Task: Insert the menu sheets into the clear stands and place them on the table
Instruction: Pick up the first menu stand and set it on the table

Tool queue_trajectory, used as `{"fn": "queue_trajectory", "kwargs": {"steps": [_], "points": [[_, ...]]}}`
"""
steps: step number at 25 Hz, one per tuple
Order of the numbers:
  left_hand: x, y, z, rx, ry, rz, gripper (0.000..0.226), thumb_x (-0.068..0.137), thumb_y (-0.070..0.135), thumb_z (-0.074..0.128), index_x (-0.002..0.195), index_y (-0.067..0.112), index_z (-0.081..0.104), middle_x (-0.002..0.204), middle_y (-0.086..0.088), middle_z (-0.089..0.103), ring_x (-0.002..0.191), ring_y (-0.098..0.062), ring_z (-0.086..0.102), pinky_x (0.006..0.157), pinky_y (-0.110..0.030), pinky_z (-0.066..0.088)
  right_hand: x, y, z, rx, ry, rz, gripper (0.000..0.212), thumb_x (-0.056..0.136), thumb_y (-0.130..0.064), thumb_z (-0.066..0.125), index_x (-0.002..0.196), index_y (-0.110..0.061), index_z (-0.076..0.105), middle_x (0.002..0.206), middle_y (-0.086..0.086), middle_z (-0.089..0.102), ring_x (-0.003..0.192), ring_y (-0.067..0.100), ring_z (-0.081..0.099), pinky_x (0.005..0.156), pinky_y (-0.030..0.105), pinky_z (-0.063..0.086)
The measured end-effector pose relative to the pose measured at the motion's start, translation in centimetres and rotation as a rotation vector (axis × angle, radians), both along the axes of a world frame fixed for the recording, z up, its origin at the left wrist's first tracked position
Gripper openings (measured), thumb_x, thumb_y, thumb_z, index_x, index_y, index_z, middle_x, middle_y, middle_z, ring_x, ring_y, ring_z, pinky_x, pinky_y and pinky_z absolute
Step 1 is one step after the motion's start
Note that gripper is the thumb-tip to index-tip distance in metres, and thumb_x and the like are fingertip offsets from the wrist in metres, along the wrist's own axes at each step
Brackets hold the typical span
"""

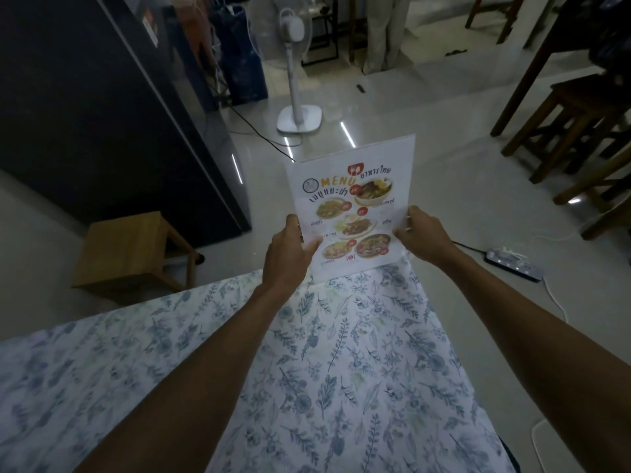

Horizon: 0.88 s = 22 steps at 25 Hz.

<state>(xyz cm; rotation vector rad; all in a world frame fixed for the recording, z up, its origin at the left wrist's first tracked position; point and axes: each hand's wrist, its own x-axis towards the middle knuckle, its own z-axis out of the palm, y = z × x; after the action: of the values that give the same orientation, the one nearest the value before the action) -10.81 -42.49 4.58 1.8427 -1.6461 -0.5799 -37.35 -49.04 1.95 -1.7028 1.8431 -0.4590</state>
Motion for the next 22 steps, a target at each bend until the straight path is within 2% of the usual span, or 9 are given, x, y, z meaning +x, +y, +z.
{"fn": "queue_trajectory", "kwargs": {"steps": [3,6,11,12,15,19,22], "points": [[0.1,0.9,0.7,0.07,-0.063,0.005,0.046,0.088,0.036,0.074,0.121,0.017,0.048,0.118,-0.004,0.069,0.096,-0.023,0.069,0.078,-0.045,0.06,-0.3,1.1,0.9,0.016,-0.027,-0.057,0.047,0.089,-0.023,0.066,0.129,-0.002,0.051,0.125,0.02,0.066,0.112,0.037,0.063,0.092,0.045,0.054],[0.7,2.0,1.4,0.14,-0.113,-0.001,0.061,0.087,0.036,0.074,0.137,0.016,0.044,0.132,-0.007,0.063,0.107,-0.027,0.065,0.087,-0.042,0.056,-0.7,3.0,2.3,0.005,0.046,-0.095,0.041,0.088,-0.025,0.065,0.122,-0.003,0.057,0.12,0.019,0.069,0.11,0.036,0.063,0.087,0.038,0.049],[1.5,7.1,4.4,0.132,-0.105,0.012,0.067,0.089,0.039,0.071,0.144,0.016,0.04,0.138,-0.005,0.059,0.117,-0.026,0.061,0.092,-0.041,0.052,1.0,8.2,5.3,-0.003,0.108,-0.091,0.027,0.086,-0.03,0.062,0.107,-0.014,0.064,0.116,0.011,0.071,0.098,0.031,0.063,0.075,0.031,0.043],[1.7,8.6,4.9,0.134,-0.095,0.016,0.066,0.089,0.04,0.07,0.144,0.017,0.04,0.138,-0.005,0.059,0.118,-0.026,0.06,0.092,-0.04,0.052,1.9,9.4,5.9,0.002,0.099,-0.097,0.028,0.086,-0.03,0.062,0.109,-0.016,0.065,0.115,0.009,0.071,0.097,0.029,0.063,0.075,0.031,0.044],[3.7,14.6,6.5,0.145,-0.075,0.038,0.063,0.089,0.044,0.068,0.142,0.02,0.041,0.137,-0.002,0.059,0.117,-0.025,0.06,0.092,-0.038,0.05,6.1,14.6,7.5,0.002,0.043,-0.062,0.033,0.086,-0.031,0.063,0.116,-0.018,0.064,0.114,0.007,0.072,0.094,0.026,0.065,0.076,0.031,0.048],[8.3,22.6,8.0,0.122,-0.083,0.063,0.059,0.091,0.048,0.064,0.138,0.022,0.041,0.137,0.0,0.059,0.119,-0.022,0.058,0.092,-0.037,0.049,13.9,22.2,9.2,-0.031,-0.001,0.046,0.03,0.087,-0.035,0.064,0.114,-0.02,0.065,0.113,0.004,0.074,0.104,0.026,0.066,0.077,0.029,0.043],[11.2,29.1,8.5,0.11,-0.076,0.07,0.059,0.092,0.048,0.062,0.141,0.022,0.04,0.139,-0.002,0.057,0.121,-0.021,0.057,0.097,-0.037,0.047,19.8,27.7,9.8,-0.051,-0.022,0.112,0.029,0.086,-0.037,0.063,0.112,-0.022,0.065,0.113,0.004,0.073,0.103,0.027,0.065,0.079,0.032,0.047]]}}
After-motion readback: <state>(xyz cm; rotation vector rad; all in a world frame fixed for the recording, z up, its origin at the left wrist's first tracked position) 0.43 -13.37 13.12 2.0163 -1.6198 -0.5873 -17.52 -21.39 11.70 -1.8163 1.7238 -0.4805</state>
